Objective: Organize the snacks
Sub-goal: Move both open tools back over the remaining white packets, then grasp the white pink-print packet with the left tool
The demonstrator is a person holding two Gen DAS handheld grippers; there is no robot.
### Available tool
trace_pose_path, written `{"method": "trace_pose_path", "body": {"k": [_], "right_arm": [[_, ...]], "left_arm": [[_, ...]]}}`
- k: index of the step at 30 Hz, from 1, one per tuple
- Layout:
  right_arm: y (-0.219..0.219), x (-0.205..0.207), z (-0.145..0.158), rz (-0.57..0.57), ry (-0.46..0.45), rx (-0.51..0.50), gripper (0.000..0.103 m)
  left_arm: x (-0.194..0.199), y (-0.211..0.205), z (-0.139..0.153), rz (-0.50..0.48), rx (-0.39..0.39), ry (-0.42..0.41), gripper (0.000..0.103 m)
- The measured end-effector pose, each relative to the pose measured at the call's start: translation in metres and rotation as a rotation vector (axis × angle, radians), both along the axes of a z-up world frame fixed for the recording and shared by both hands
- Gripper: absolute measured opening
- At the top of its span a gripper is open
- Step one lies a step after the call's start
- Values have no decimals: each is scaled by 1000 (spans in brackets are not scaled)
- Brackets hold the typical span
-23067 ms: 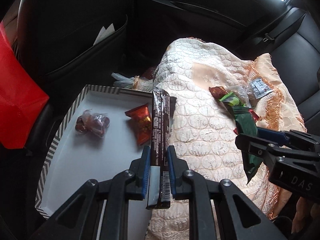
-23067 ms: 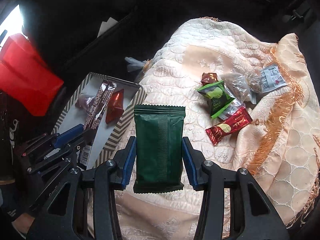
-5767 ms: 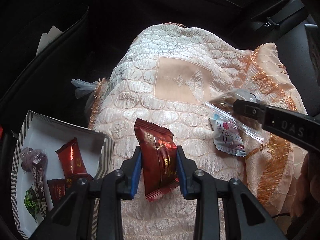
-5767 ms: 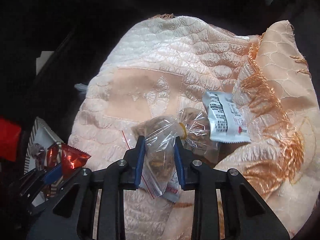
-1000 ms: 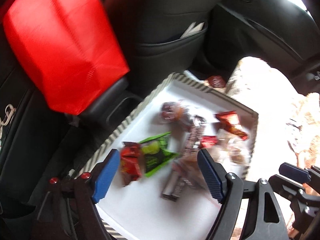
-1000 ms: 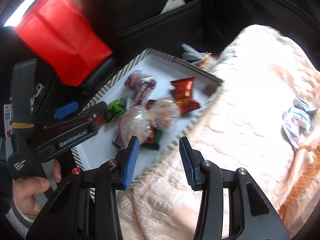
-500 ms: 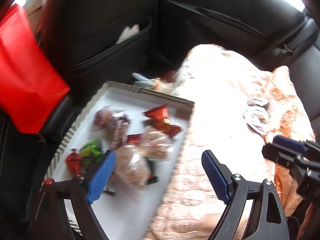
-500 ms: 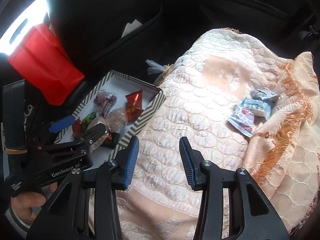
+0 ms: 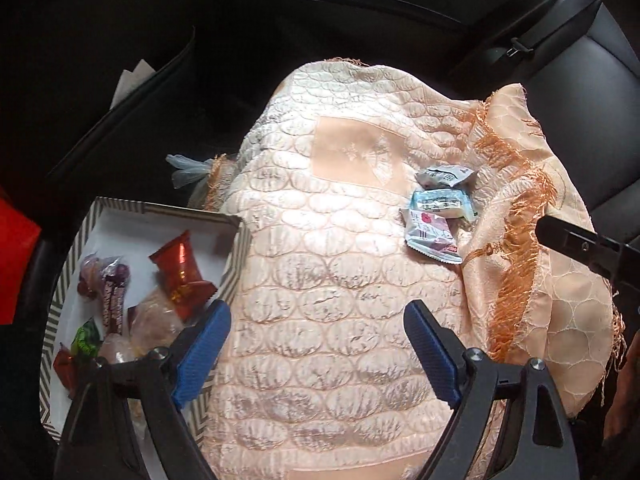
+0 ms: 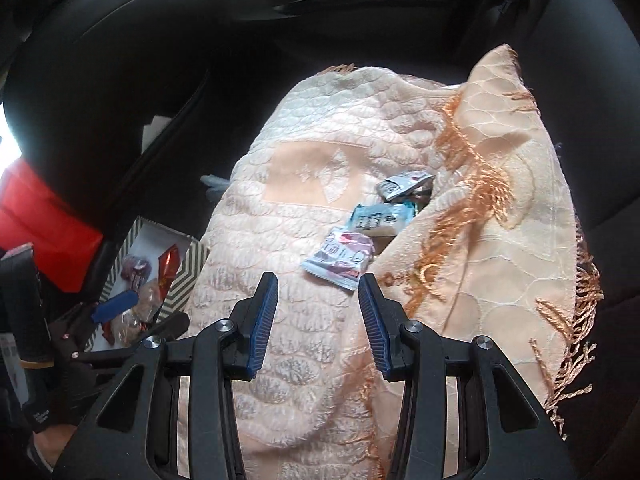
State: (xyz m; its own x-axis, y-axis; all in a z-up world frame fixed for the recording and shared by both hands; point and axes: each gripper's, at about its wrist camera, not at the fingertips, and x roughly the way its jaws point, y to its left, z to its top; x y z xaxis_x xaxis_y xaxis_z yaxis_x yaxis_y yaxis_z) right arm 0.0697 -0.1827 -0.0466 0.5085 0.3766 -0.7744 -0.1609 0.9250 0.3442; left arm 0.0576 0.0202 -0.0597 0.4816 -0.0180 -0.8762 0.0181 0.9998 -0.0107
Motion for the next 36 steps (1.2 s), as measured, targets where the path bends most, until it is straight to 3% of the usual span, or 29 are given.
{"method": "trace_pose_path", "body": {"k": [5, 10, 17, 24, 36], "right_arm": [[-20, 7, -5, -49, -10, 36, 48], [-36, 8, -10, -94, -19, 94, 48], [-41, 12, -15, -129, -15, 95, 48], [-40, 14, -19, -131, -3, 84, 48], [-50, 16, -22, -173, 20, 120, 49]], "left_arm": [[30, -19, -11, -8, -10, 27, 90], [59, -38, -21, -22, -48, 67, 90], [92, -69, -39, -70, -70, 144, 90], [111, -94, -59, -115, -16, 211, 90], [126, -108, -80, -130, -41, 264, 90]]}}
